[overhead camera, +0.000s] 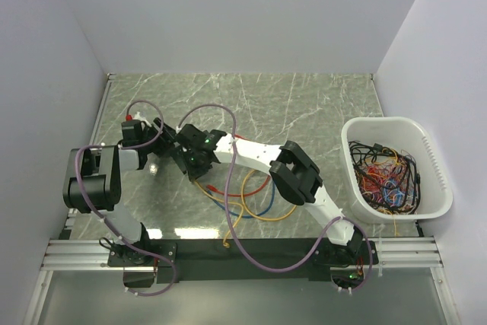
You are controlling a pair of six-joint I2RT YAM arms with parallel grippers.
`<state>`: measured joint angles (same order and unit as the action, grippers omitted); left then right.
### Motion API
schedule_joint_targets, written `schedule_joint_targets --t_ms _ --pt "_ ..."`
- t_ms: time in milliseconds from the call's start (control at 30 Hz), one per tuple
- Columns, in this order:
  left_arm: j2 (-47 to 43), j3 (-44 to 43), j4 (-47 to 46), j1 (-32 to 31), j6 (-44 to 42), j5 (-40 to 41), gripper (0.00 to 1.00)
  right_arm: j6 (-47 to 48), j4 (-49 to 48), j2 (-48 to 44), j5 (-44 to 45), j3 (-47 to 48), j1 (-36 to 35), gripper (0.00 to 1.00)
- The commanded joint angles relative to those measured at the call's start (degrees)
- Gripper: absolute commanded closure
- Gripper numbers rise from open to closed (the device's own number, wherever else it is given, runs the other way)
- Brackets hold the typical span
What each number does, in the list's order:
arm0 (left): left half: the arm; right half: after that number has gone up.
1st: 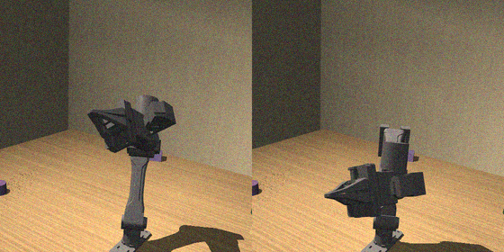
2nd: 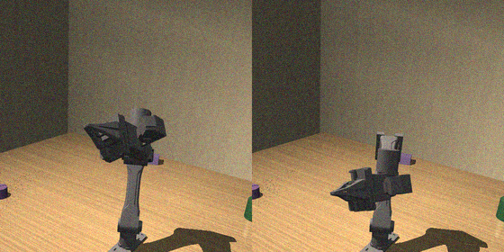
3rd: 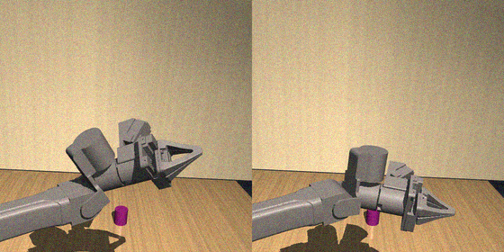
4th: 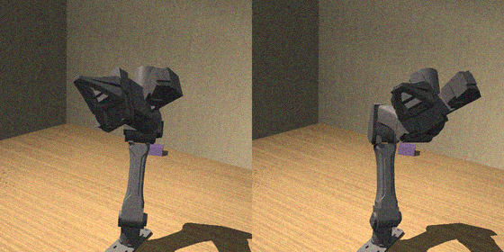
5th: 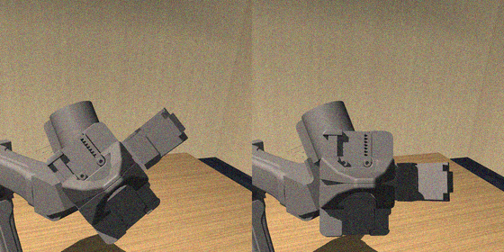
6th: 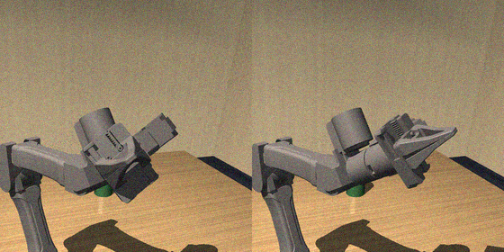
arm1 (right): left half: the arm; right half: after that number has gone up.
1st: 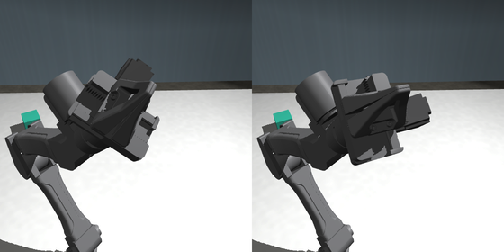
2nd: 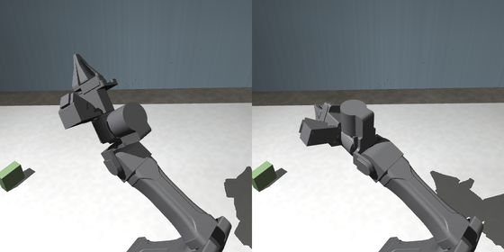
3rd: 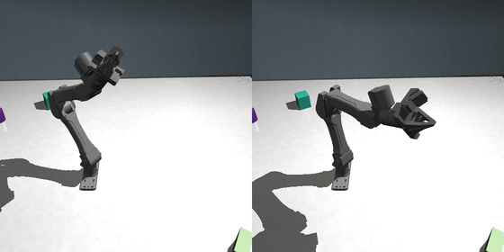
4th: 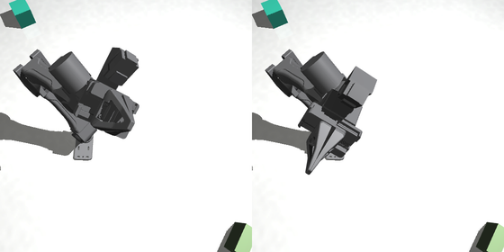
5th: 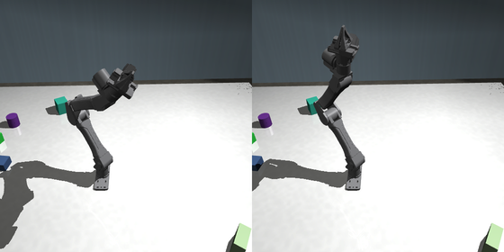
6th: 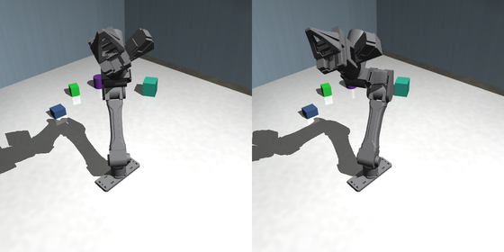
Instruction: Insert the plug into the switch port
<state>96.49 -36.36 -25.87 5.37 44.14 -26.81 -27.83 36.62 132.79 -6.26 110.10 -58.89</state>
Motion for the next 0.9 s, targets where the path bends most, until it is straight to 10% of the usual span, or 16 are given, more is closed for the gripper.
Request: schedule_joint_targets --t_ms 0,867 --pt "0.19 -1.17 -1.03 -0.53 -1.51 -1.23 0.28 -0.03 1.52 0.53 -1.12 3.8 -0.61 1.0" --pt "0.46 -1.52 0.03 -0.97 -2.04 -1.14 0.29 -0.99 2.75 4.49 -0.68 6.17 -0.7 1.0"
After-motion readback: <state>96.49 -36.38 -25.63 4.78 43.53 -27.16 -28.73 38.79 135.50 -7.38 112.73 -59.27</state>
